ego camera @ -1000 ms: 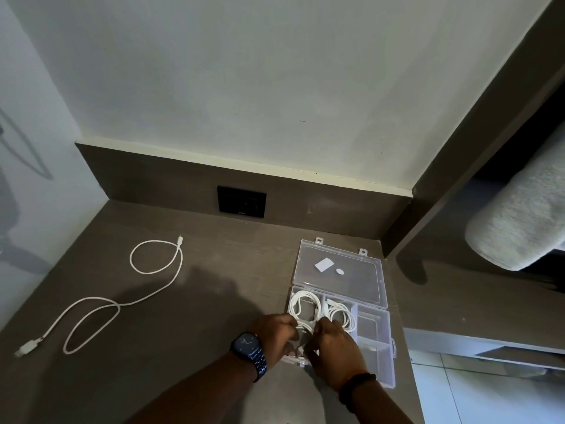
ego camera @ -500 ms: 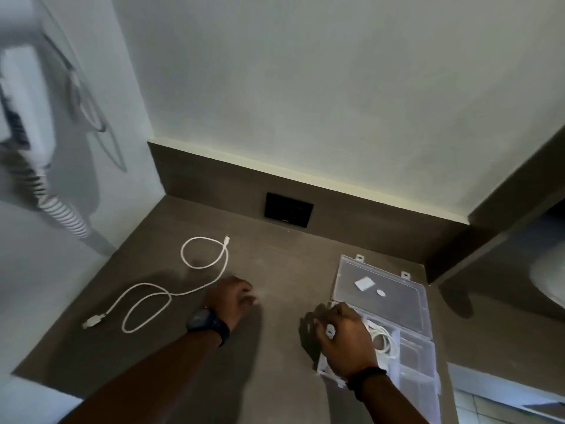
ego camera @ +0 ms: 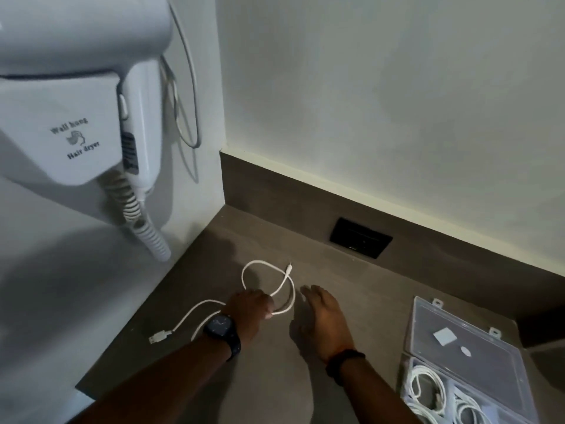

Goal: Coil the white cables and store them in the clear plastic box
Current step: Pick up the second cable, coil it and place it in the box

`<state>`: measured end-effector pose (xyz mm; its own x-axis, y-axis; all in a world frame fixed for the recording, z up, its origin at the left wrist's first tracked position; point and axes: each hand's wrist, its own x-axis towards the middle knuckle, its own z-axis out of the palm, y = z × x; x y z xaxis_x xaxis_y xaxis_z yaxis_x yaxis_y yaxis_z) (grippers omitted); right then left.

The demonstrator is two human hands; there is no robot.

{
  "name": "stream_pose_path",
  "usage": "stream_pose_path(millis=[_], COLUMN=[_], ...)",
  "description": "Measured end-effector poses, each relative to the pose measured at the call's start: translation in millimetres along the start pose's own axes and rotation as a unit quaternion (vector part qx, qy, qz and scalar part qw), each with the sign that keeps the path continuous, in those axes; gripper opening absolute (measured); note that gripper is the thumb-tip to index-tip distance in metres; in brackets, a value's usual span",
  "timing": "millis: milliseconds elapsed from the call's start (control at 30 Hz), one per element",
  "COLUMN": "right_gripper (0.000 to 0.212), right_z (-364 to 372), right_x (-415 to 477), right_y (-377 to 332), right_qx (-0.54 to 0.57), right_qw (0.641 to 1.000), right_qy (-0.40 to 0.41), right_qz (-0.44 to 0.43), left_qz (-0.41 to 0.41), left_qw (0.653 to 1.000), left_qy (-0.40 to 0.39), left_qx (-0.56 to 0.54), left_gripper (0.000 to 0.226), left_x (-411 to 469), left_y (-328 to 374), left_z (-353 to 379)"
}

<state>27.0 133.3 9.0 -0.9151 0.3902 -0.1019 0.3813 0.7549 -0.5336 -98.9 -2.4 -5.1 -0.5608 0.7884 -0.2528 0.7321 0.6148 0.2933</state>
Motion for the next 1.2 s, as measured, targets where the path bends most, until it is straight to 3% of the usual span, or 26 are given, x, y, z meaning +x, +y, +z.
stream_pose_path(millis=[67, 133, 167, 267, 467, 533, 600, 700, 767, 867, 1000, 1100, 1200], right_gripper=[0.057, 0.021, 0.013, 0.044, 0.047, 0.045, 0.045, 0.046, 0.046, 0.048, 0.052, 0.047, 0.029], right_z=[-6.6, -20.7, -30.0, -70.9, -169.4, -191.8, -207.6, -225.5, -239.3, -259.6, -278.6, -292.8, -305.2], right_x=[4.5, 7.0, 8.1, 6.4, -21.9, -30.9, -38.2, -46.1, -53.0, -65.0, -88.3, -103.1, -114.6], right_y=[-10.9, -25.1, -31.8, -43.1, -37.3, -40.6, -49.5, -65.6, -71.0, -66.3, -56.1, -63.5, -83.0], right_qx=[0.029, 0.089, 0.136, 0.263, 0.393, 0.413, 0.393, 0.366, 0.374, 0.375, 0.397, 0.476, 0.557], right_qw=[0.999, 0.994, 0.989, 0.962, 0.918, 0.909, 0.918, 0.928, 0.923, 0.923, 0.918, 0.872, 0.789], right_qy=[0.014, 0.043, 0.05, 0.075, 0.04, 0.038, 0.053, 0.069, 0.081, 0.079, -0.011, -0.107, -0.219], right_qz=[-0.029, -0.045, -0.035, 0.021, 0.038, 0.033, 0.01, -0.022, -0.033, -0.024, 0.008, -0.036, -0.138], left_qz=[0.051, 0.089, 0.09, 0.046, -0.087, -0.06, 0.05, 0.156, 0.168, 0.143, 0.044, 0.02, 0.022], left_qw=[0.99, 0.967, 0.954, 0.916, 0.862, 0.876, 0.882, 0.841, 0.841, 0.846, 0.801, 0.82, 0.837], left_qy=[0.046, 0.121, 0.149, 0.215, 0.385, 0.38, 0.337, 0.198, 0.163, 0.235, 0.338, 0.343, 0.324], left_qx=[-0.122, -0.208, -0.244, -0.335, -0.318, -0.291, -0.326, -0.478, -0.488, -0.457, -0.492, -0.459, -0.44], left_gripper=[0.024, 0.042, 0.04, 0.018, 0.01, 0.013, 0.028, 0.026, 0.043, 0.046, 0.044, 0.051, 0.046], left_x=[-4.5, -8.2, -8.4, -1.7, 7.1, 1.1, -8.7, -24.6, -28.7, -26.3, -16.0, -10.3, -12.3], left_y=[8.3, 18.5, 21.3, 23.3, 21.0, 42.5, 80.9, 146.9, 173.7, 183.0, 162.8, 152.5, 158.1], left_z=[-23.7, -55.2, -70.2, -116.9, -181.1, -188.7, -191.1, -193.1, -195.7, -209.2, -235.2, -241.7, -237.1])
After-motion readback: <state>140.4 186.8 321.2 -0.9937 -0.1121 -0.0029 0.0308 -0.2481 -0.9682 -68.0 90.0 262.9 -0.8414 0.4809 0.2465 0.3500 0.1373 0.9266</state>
